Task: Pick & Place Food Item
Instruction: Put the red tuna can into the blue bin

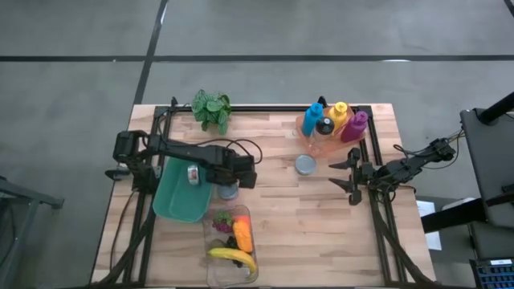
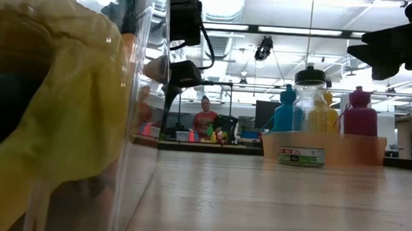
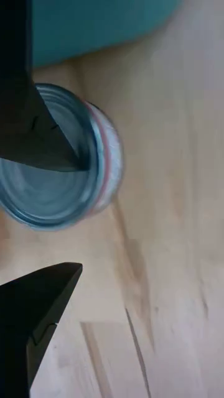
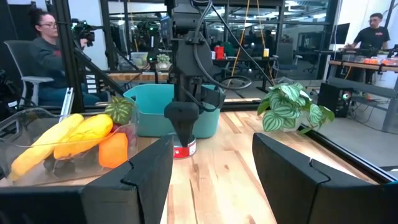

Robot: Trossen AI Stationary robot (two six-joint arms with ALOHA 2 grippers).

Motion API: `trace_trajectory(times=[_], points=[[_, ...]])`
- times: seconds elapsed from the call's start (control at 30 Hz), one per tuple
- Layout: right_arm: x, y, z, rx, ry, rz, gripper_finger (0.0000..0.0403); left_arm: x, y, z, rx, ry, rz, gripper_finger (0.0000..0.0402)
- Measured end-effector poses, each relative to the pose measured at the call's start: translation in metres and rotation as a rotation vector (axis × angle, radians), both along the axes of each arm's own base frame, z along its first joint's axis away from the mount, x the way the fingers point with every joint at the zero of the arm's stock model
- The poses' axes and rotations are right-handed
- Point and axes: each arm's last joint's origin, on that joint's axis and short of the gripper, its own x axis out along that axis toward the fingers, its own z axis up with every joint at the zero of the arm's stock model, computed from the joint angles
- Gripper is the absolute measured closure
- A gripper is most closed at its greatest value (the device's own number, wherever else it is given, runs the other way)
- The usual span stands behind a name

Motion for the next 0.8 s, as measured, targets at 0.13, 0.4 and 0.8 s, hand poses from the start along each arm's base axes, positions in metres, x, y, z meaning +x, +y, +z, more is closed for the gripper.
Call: trace_trajectory(times=[0.13,0.4,0.8], points=[[0.000,0.000,0.000,0.000,0.000,0.000,0.0186,-0.004,-0.003,0.002,-0.063,0.036,0.030,0.0147],[0.000,0.000,0.000,0.000,0.000,0.000,0.0186,-0.003,-0.016,0.032,-0.116,0.099,0.081,0.0147],[0.000,0.000,0.000,0.000,0.000,0.000,0.0186,0.005,-0.053,0.064,0.203,0.066,-0.452,0.0147]])
